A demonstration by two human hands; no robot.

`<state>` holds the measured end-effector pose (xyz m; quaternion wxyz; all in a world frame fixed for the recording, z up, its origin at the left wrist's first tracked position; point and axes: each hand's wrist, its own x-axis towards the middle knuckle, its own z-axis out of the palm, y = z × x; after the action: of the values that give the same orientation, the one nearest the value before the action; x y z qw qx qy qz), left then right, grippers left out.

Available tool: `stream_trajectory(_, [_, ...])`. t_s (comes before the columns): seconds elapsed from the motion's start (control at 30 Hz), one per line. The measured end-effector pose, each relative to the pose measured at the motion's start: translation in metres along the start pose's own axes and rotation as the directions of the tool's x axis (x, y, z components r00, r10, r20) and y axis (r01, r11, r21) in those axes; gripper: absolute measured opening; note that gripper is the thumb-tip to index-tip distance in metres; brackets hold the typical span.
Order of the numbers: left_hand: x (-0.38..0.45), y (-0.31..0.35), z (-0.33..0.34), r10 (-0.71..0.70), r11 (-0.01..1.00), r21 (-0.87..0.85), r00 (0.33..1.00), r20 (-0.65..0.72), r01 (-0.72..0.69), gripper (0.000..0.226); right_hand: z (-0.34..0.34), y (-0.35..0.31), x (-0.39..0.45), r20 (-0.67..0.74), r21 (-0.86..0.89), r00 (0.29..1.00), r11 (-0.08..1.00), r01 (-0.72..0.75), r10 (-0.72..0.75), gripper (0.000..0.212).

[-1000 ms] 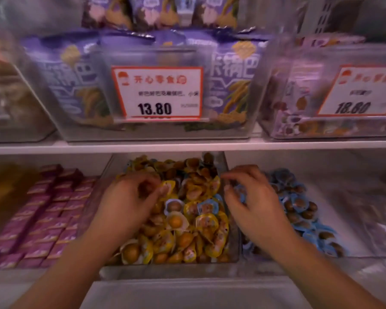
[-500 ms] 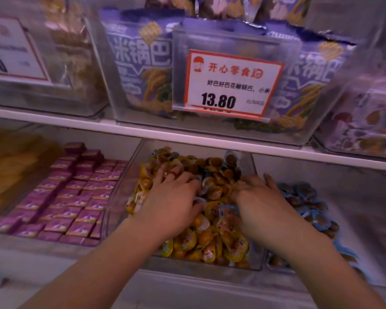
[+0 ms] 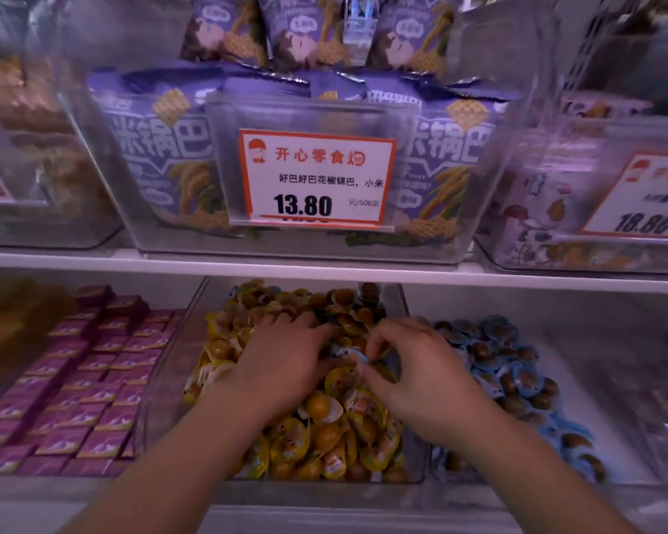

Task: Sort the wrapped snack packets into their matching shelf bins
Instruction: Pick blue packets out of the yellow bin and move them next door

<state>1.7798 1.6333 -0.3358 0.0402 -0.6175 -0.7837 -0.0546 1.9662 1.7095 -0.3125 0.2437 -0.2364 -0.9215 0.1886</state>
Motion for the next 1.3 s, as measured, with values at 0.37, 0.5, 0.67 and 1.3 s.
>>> stream_trajectory(0.37, [0.004, -0.012, -0.004, 0.001, 0.899, -0.436, 0.998, -0.067, -0.031, 0.034, 0.0, 0.004, -0.002, -0.048, 0.193, 0.996, 0.979, -0.07, 0.081, 0.016])
stream_trajectory(0.5, [0.001, -0.019, -0.009, 0.015, 0.957, -0.289, 0.999, 0.031, -0.005, 0.028, 0.001, 0.004, -0.004, -0.088, 0.223, 0.993, 0.973, -0.053, 0.074, 0.033])
stream_trajectory(0.67, [-0.004, -0.018, -0.019, 0.06, 0.984, -0.175, 0.989, 0.138, -0.035, 0.044, -0.005, 0.002, -0.008, -0.29, 0.138, 0.957, 0.99, 0.008, 0.032, 0.035])
stream_trajectory(1.3, [-0.015, 0.033, -0.005, 0.195, 0.963, -0.167, 0.974, -0.119, -0.213, 0.037, -0.013, 0.023, -0.002, -0.45, 0.406, 0.833, 0.905, -0.129, 0.321, 0.021])
